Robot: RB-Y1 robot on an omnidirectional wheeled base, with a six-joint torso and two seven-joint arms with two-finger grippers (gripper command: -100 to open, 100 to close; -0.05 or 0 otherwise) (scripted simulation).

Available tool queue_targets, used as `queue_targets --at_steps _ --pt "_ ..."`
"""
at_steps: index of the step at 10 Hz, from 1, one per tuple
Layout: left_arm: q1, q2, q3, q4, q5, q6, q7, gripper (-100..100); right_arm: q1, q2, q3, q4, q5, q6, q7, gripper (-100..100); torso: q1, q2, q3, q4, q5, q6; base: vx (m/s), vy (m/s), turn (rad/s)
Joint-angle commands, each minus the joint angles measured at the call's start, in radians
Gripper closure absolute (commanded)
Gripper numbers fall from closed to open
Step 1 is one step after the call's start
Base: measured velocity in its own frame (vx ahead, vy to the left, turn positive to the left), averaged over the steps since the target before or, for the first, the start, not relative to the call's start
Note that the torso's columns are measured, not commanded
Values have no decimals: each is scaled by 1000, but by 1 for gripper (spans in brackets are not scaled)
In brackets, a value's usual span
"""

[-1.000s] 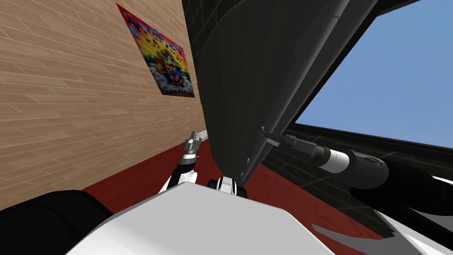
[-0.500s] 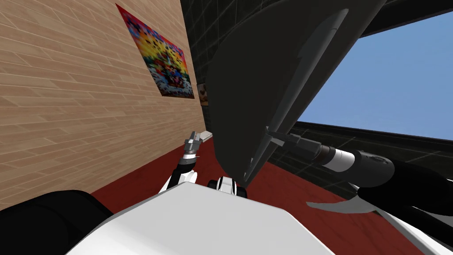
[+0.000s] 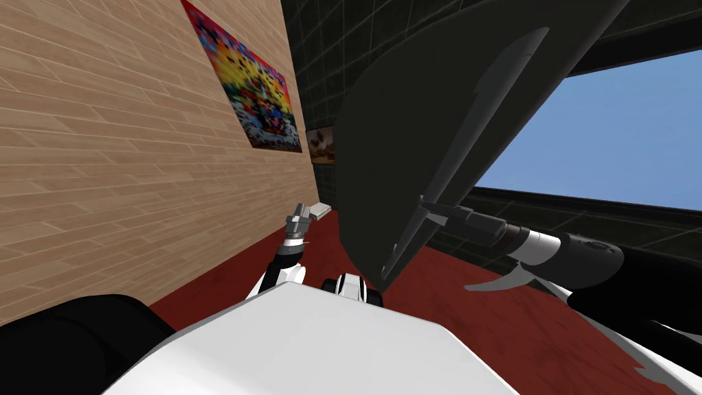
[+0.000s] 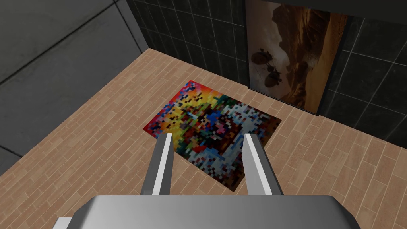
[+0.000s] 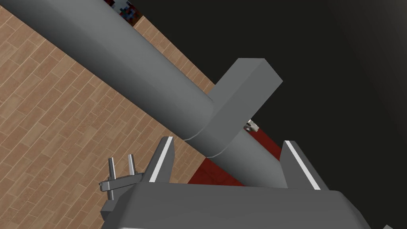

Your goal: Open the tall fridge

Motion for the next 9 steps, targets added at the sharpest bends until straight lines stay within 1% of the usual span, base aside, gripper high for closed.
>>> queue_targets --at_steps 1,2,3,4,5,7,8,9 --pt "0 0 0 0 0 0 0 0 7 1 -6 8 0 3 5 100 -2 2 2 0 -2 3 -92 110 -40" --pt "0 0 0 0 0 0 0 0 20 1 -16 14 11 7 0 100 -9 0 1 0 -4 4 -43 159 -110" --pt "0 0 0 0 0 0 0 0 29 1 -27 18 20 13 -6 100 -6 0 2 -2 -5 6 -86 278 -206" --pt "0 0 0 0 0 0 0 0 29 1 -27 18 20 13 -6 100 -1 4 5 -3 -5 7 -57 260 -111" --pt "0 0 0 0 0 0 0 0 39 1 -38 23 29 19 -13 100 0 1 3 -3 -3 3 -43 286 -122" --pt "0 0 0 0 0 0 0 0 58 2 -61 32 48 31 -26 100 5 -2 0 -5 -2 1 -94 334 -179" --pt "0 0 0 0 0 0 0 0 58 2 -61 32 48 31 -26 100 5 -2 0 -4 -1 1 -81 281 -104" --pt "0 0 0 0 0 0 0 0 67 2 -72 36 58 37 -33 100 2 -5 -2 -4 -1 -2 -89 262 -102"
